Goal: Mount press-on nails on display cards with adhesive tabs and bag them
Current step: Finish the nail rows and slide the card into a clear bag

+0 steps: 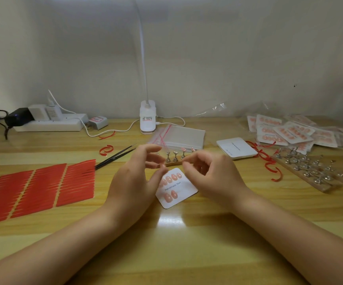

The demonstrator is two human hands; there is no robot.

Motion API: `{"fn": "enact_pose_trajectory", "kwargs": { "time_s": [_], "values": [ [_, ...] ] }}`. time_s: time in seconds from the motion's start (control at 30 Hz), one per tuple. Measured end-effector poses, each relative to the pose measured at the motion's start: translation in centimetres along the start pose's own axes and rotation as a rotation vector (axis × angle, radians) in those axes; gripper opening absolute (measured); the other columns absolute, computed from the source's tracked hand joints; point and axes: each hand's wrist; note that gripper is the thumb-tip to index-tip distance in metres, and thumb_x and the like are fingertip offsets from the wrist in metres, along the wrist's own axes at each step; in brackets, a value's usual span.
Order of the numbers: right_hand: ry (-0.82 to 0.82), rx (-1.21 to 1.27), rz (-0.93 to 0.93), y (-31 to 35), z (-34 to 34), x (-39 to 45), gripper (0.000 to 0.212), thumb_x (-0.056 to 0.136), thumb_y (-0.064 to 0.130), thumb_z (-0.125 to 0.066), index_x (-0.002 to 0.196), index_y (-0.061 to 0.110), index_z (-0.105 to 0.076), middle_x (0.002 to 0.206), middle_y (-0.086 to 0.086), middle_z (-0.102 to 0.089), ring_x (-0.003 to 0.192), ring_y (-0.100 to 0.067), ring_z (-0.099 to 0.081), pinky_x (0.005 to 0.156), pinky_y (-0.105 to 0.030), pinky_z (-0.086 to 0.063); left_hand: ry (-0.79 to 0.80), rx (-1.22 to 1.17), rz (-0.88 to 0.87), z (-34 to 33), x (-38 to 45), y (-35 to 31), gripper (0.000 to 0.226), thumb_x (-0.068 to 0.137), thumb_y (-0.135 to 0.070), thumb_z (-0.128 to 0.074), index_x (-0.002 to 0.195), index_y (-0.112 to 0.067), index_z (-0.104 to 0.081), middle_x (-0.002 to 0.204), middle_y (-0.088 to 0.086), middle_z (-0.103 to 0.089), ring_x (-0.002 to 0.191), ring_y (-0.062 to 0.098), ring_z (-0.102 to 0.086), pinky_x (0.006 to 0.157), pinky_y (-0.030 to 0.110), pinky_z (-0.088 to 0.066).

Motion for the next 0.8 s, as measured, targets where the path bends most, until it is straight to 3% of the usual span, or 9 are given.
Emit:
{"fn": "enact_pose_trajectory", "kwargs": {
  "time_s": [0.1,0.17,0.23,0.37,0.47,0.63,0.8],
  "values": [
    [0.219,-0.284,0.074,-0.9,0.9,0.5,0.056,0.074,0.060,-0.067,0.120,0.030,-0.060,0.098,0.013,-0.055,0.090,-0.003,-0.050,0.080,-0.025,-0.044,0.034,0.127,0.120,0.0,0.3,0.7,0.043,0.090,-0.018,-0.066,0.126,-0.026,-0.044,0.096,-0.022,-0.057,0.090,0.006,-0.063,0.075,0.040,-0.055],
    [0.330,-0.398,0.082,-1.2,1.0,0.6,0.085,0.064,0.076,-0.063,0.136,0.034,-0.046,0.118,0.013,-0.042,0.112,-0.006,-0.039,0.093,-0.023,-0.033,0.071,0.168,0.175,0.0,0.3,1.0,0.046,0.091,-0.019,-0.065,0.130,-0.027,-0.041,0.096,-0.023,-0.056,0.088,0.006,-0.062,0.075,0.041,-0.055],
    [0.373,-0.443,0.063,-1.7,0.8,0.6,0.100,0.060,0.084,-0.058,0.144,0.035,-0.037,0.124,0.014,-0.033,0.120,-0.006,-0.028,0.097,-0.022,-0.024,0.101,0.144,0.226,-0.2,0.3,1.2,0.047,0.091,-0.018,-0.064,0.130,-0.028,-0.040,0.096,-0.021,-0.056,0.081,0.002,-0.062,0.073,0.035,-0.055],
    [0.424,-0.459,0.008,-2.1,0.6,0.7,0.097,0.057,0.088,-0.055,0.141,0.040,-0.042,0.129,0.014,-0.033,0.126,-0.007,-0.022,0.098,-0.025,-0.020,0.119,-0.040,0.306,-0.5,0.6,1.3,0.046,0.089,-0.014,-0.068,0.123,-0.031,-0.042,0.095,-0.013,-0.060,0.079,-0.008,-0.062,0.059,0.014,-0.051],
    [0.421,-0.433,-0.011,-2.0,0.6,0.9,0.095,0.055,0.087,-0.060,0.138,0.041,-0.045,0.130,0.016,-0.036,0.125,-0.007,-0.023,0.096,-0.026,-0.020,0.066,-0.187,0.363,-0.4,0.9,1.3,0.046,0.087,-0.014,-0.070,0.120,-0.031,-0.045,0.096,-0.010,-0.065,0.082,-0.007,-0.063,0.059,0.007,-0.048],
    [0.311,-0.252,0.009,-1.8,0.3,0.4,0.085,0.052,0.076,-0.071,0.125,0.041,-0.048,0.115,0.023,-0.049,0.115,-0.002,-0.039,0.099,-0.028,-0.039,0.040,-0.269,0.235,-0.2,0.7,1.0,0.048,0.084,-0.010,-0.073,0.117,-0.034,-0.049,0.098,-0.010,-0.067,0.095,-0.004,-0.063,0.073,0.012,-0.052],
    [0.221,-0.090,0.044,-0.8,-0.2,-0.4,0.082,0.058,0.055,-0.083,0.129,0.032,-0.048,0.110,0.020,-0.056,0.101,0.000,-0.057,0.083,-0.026,-0.054,0.036,-0.227,0.016,0.2,0.6,1.3,0.052,0.083,-0.003,-0.072,0.114,-0.037,-0.049,0.102,-0.009,-0.066,0.101,0.006,-0.064,0.074,0.020,-0.057]
  ]
}}
Point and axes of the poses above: each hand's wrist, its own x-axis towards the middle knuckle, its own z-axis out of the back of the hand, y = z × x
